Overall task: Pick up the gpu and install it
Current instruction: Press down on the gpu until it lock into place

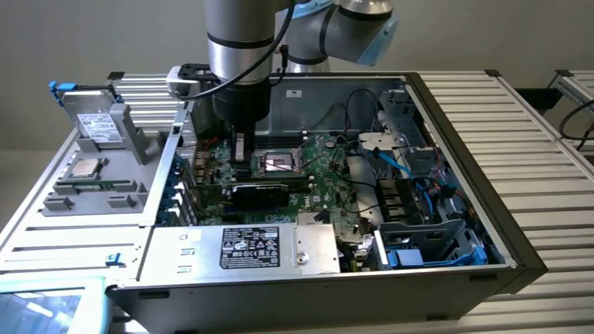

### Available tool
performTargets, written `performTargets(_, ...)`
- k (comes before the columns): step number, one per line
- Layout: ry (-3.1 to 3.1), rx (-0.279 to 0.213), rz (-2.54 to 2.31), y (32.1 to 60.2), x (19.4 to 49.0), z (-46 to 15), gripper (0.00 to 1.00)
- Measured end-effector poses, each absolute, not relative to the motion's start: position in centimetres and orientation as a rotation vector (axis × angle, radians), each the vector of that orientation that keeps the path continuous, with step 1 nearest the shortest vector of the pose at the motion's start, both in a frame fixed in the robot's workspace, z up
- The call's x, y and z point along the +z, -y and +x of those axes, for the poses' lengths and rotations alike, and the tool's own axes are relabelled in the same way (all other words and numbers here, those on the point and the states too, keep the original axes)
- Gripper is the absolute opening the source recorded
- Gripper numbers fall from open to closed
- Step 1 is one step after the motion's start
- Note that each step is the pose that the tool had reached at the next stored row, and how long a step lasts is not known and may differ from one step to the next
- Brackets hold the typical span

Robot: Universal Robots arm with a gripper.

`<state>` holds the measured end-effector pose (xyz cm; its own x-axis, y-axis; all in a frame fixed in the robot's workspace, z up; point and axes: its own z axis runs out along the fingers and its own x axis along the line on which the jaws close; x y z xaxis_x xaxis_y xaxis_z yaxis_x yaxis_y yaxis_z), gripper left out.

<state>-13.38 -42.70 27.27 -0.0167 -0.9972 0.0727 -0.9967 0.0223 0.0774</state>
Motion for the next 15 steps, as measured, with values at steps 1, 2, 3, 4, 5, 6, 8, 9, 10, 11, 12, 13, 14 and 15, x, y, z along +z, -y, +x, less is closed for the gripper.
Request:
performTargets(1,2.167,-0.006,2.125,42.7,27.3,-13.4,0.12)
performTargets(2,2.167,-0.006,2.125,42.7,27.3,-13.4,0.12)
performTargets(3,2.167,-0.006,2.125,42.7,27.3,-13.4,0.12)
performTargets(4,2.167,-0.006,2.125,42.7,27.3,-13.4,0.12)
performTargets(5,2.167,-0.006,2.125,42.7,27.3,-13.4,0.12)
performTargets(6,2.167,-0.006,2.125,42.7,27.4,-13.6,0.12)
performTargets(8,2.167,-0.005,2.126,42.7,27.5,-14.1,0.12)
performTargets(9,2.167,-0.005,2.126,42.7,27.6,-14.3,0.12)
performTargets(10,2.167,-0.005,2.127,42.7,27.6,-14.7,0.12)
performTargets(11,2.167,-0.005,2.127,42.7,27.6,-15.0,0.12)
performTargets(12,2.167,-0.005,2.127,42.7,27.6,-15.3,0.12)
performTargets(13,2.167,-0.004,2.127,42.7,27.6,-15.6,0.12)
performTargets(14,2.166,-0.004,2.128,42.8,27.6,-15.8,0.12)
performTargets(15,2.166,-0.004,2.128,42.8,27.6,-15.9,0.12)
